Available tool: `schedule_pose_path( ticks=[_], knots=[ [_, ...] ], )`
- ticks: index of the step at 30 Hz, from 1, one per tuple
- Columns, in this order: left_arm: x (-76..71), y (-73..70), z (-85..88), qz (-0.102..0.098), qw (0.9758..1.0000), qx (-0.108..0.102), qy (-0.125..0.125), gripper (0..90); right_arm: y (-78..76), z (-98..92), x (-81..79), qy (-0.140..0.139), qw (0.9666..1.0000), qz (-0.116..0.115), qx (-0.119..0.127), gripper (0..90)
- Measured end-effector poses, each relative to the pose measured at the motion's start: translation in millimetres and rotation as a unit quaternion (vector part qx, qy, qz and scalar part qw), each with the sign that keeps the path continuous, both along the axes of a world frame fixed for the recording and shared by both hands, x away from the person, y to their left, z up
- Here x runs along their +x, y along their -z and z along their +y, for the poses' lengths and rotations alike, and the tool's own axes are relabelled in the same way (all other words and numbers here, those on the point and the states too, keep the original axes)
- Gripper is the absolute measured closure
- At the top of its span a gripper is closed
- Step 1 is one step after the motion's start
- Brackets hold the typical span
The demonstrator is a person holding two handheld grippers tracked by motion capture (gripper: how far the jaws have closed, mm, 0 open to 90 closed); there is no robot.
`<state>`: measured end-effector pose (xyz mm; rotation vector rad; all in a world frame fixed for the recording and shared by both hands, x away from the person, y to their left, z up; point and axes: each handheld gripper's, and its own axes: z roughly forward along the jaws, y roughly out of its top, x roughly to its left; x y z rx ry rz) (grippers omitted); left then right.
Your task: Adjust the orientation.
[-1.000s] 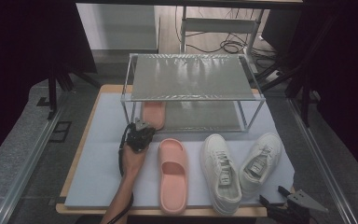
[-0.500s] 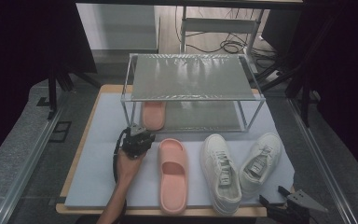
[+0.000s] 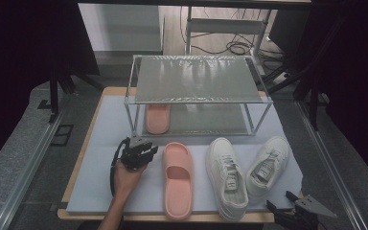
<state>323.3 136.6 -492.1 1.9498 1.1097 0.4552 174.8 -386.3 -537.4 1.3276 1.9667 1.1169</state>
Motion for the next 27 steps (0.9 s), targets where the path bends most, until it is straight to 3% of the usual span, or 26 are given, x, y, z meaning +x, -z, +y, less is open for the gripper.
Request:
schedule_pose_path(
  ticks=[14, 27],
  knots=[
    [-38.5, -5.9, 7.8, 0.0, 0.9994, -0.035, 0.009, 68.2, 0.0, 0.2, 0.0, 0.0, 1.0, 0.0, -0.001, 14.1],
    [-70.5, -4.3, 0.6, 0.003, 0.9983, -0.048, 0.033, 61.0, 0.1, 0.8, 0.1, 0.001, 1.0, 0.0, -0.001, 14.1]
  ],
)
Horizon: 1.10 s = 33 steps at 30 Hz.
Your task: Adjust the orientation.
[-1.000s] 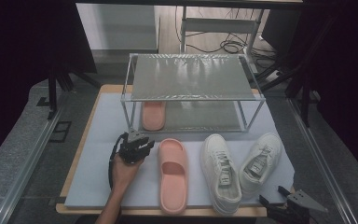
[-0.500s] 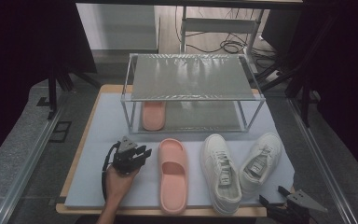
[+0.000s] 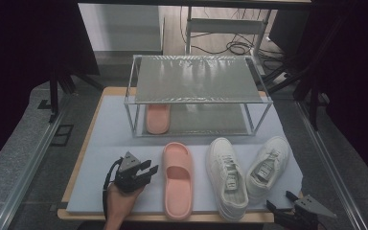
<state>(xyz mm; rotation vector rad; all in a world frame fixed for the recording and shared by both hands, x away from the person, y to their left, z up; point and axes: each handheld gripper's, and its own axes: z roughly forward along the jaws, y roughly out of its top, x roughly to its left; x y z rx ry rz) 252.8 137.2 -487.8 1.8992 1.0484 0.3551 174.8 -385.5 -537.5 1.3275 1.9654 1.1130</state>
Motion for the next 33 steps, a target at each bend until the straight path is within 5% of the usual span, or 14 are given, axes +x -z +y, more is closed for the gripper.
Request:
schedule_pose_path(
  ticks=[10, 33],
  knots=[
    [-17.2, -6.0, -17.4, -0.003, 0.9995, -0.011, 0.03, 56.3, 0.0, 0.2, 0.0, 0.001, 1.0, 0.0, -0.001, 14.1],
    [8.7, 6.5, -38.4, 0.027, 0.9996, 0.002, 0.009, 56.4, -0.2, -0.3, -0.1, -0.001, 1.0, 0.001, 0.0, 14.1]
  ],
)
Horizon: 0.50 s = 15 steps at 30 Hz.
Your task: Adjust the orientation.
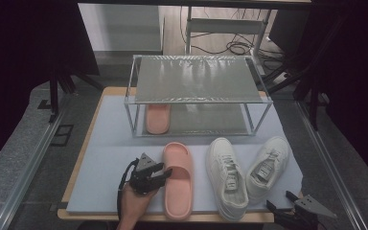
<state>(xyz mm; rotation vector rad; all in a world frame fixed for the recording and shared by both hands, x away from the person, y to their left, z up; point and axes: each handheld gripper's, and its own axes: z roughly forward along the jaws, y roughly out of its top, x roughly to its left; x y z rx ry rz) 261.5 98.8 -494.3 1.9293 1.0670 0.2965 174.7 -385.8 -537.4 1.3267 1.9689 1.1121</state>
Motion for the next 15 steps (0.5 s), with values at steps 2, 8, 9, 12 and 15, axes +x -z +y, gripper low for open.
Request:
schedule_pose_path(
  ticks=[2, 8, 9, 12, 15],
  knots=[
    [0.7, -0.7, 0.9, 0.003, 1.0, -0.003, -0.002, 58.7, 0.0, -0.1, 0.0, 0.0, 1.0, 0.0, 0.0, 14.2],
    [0.1, -3.3, 3.0, 0.01, 0.9999, -0.009, -0.004, 63.5, 0.0, -0.1, 0.0, 0.0, 1.0, 0.0, 0.001, 14.1],
    [0.2, -4.0, 3.1, 0.009, 0.9999, -0.008, -0.004, 64.4, 0.0, 0.0, 0.0, 0.0, 1.0, 0.0, 0.0, 14.1],
    [0.6, -6.7, 3.2, 0.009, 0.9999, -0.004, -0.004, 67.0, 0.0, 0.1, 0.0, 0.0, 1.0, 0.0, 0.0, 14.1],
    [1.4, -8.7, 2.9, 0.009, 0.9999, -0.003, -0.004, 68.5, 0.0, -0.1, 0.0, 0.0, 1.0, 0.0, 0.0, 14.2]
  ],
)
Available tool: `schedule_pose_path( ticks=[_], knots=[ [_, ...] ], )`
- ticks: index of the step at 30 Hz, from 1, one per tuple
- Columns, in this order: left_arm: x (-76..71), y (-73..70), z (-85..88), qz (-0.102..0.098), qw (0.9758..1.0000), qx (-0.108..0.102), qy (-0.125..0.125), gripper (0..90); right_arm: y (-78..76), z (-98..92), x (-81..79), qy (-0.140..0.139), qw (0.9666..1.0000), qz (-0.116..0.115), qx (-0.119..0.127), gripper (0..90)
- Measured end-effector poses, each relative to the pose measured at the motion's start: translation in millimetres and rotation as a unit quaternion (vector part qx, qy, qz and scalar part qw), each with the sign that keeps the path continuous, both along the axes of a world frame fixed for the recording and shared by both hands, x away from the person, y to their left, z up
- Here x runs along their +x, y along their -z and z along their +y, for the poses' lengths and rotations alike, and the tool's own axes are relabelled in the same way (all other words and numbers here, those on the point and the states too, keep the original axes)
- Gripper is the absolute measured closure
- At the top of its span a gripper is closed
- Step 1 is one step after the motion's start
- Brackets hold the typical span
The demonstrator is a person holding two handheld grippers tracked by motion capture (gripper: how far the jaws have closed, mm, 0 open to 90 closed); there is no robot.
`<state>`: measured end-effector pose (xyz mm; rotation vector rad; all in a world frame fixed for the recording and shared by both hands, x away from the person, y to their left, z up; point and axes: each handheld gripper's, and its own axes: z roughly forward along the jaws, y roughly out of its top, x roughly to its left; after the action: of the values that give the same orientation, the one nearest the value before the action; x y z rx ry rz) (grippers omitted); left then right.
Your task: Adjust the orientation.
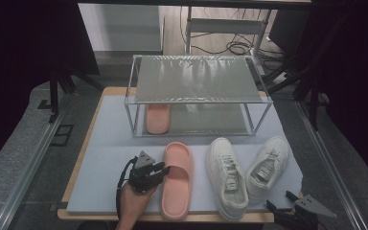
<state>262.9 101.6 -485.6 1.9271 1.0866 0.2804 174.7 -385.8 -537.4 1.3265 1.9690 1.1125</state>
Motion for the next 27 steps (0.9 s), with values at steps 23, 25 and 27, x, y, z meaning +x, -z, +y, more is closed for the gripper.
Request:
schedule_pose_path(
  ticks=[23, 25, 27],
  knots=[
    [10.4, -11.5, 5.3, -0.018, 0.9997, 0.004, -0.014, 77.4, 0.0, -0.3, 0.1, 0.0, 1.0, -0.001, 0.0, 14.1],
    [12.2, -14.9, 4.8, -0.022, 0.9997, 0.005, -0.014, 77.3, 0.1, -0.3, 0.1, 0.0, 1.0, -0.001, 0.0, 14.1],
    [14.6, -18.4, 4.4, -0.026, 0.9995, 0.006, -0.015, 77.3, 0.0, -0.4, 0.1, 0.0, 1.0, -0.001, 0.001, 14.1]
  ],
)
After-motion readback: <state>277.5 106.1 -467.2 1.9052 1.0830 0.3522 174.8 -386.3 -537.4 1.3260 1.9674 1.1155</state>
